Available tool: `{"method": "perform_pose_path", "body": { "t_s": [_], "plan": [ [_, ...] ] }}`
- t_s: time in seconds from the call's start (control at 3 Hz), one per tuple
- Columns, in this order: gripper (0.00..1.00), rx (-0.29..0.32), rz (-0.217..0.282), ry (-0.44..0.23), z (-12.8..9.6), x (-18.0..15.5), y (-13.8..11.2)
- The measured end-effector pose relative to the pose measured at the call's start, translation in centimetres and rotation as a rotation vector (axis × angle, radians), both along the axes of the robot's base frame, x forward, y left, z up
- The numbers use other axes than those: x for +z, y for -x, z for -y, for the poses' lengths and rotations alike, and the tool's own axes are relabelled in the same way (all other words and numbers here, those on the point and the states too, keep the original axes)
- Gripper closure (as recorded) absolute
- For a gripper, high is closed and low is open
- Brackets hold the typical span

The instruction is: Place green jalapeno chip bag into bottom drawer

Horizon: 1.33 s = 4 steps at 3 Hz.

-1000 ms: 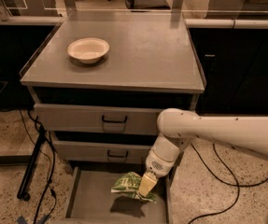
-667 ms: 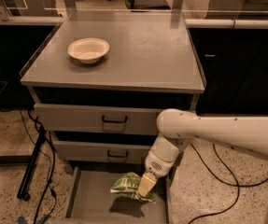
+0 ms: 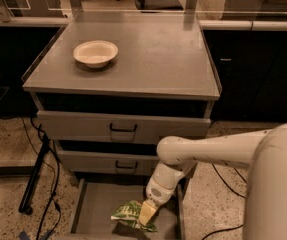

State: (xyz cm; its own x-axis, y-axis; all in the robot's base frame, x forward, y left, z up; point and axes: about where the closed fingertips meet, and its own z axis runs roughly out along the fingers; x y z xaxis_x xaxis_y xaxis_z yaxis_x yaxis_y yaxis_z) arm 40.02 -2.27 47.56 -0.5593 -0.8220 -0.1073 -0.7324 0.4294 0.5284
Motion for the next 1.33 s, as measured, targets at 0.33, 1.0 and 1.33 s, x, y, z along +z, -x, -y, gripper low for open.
{"method": "perform_pose_path", "body": {
  "t_s": [0.33,1.0,1.33],
  "plan": [
    [1.00,-0.023,-0.074,0.006,-1.1,-4.2,0.4],
    [1.00,-0.075,-0.088,-0.021,-2.7,-6.0,-0.5],
    [1.00,-0.128,-0.074,-0.022,-4.2,-7.7,-2.5]
  ]
}}
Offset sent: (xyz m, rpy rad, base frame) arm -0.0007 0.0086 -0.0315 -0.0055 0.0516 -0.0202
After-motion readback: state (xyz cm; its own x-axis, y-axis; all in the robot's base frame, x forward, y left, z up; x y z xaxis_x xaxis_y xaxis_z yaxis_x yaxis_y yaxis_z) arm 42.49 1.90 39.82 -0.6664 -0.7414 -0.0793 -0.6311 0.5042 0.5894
